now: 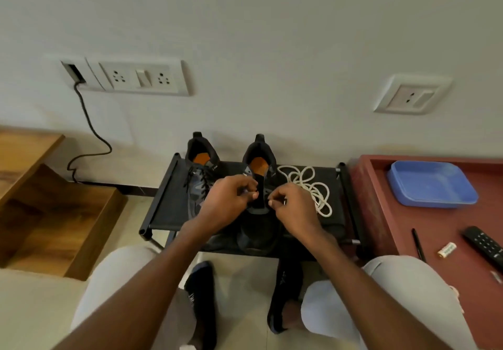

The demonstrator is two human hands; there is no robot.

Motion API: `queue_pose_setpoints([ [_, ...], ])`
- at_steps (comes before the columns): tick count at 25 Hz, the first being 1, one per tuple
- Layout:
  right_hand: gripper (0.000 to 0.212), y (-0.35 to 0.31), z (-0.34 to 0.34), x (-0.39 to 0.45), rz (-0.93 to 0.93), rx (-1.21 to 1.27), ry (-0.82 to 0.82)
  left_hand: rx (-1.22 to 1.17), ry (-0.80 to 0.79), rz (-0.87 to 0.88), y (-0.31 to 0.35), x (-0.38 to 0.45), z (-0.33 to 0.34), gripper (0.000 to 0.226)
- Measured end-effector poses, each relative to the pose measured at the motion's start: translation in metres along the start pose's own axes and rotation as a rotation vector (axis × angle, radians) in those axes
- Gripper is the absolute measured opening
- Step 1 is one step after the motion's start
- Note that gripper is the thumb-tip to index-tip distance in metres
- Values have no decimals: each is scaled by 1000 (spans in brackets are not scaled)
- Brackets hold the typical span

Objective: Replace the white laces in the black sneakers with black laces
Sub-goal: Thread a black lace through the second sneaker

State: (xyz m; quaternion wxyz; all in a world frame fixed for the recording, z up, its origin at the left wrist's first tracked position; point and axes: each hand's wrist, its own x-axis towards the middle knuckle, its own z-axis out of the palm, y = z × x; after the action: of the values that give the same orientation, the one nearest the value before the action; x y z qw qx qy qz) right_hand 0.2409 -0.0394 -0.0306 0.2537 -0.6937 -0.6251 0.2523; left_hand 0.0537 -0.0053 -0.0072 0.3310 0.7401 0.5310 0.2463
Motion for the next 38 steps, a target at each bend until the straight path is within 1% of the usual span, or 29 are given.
queue_pose_setpoints([
  [3,9,0,4,7,-50,-45,7,85,-43,72,-4,9,9,3],
  [6,11,2,5,5,-48,-53,-2,182,-75,133,-7,14,12,5],
  [11,11,-1,2,4,-88,-178,-25,207,-72,123,-10,14,10,6],
  [16,10,8,-15,5,17,-190,7,184,-76,82,-9,14,6,4],
  [20,10,10,-17,2,34,-180,-6,171,-85,87,-9,13,6,5],
  [22,9,10,-22,3,37,-110,34,133,-50,77,-7,14,6,5],
  [24,8,1,-31,4,41,72,85,51,55,65,1,16,1,6],
  [27,11,-32,-53,1,38,420,161,-168,215,26,35,9,-24,5],
  [29,15,-66,-79,-3,4,610,195,-347,267,44,74,-2,-55,6],
  [31,15,-106,-116,-11,-77,700,228,-414,313,130,121,-12,-93,9],
  [35,12,-197,-202,-24,-283,785,285,-510,387,362,228,-12,-172,14],
  [38,10,-259,-264,-25,-346,858,338,-548,479,451,302,-2,-223,13],
])
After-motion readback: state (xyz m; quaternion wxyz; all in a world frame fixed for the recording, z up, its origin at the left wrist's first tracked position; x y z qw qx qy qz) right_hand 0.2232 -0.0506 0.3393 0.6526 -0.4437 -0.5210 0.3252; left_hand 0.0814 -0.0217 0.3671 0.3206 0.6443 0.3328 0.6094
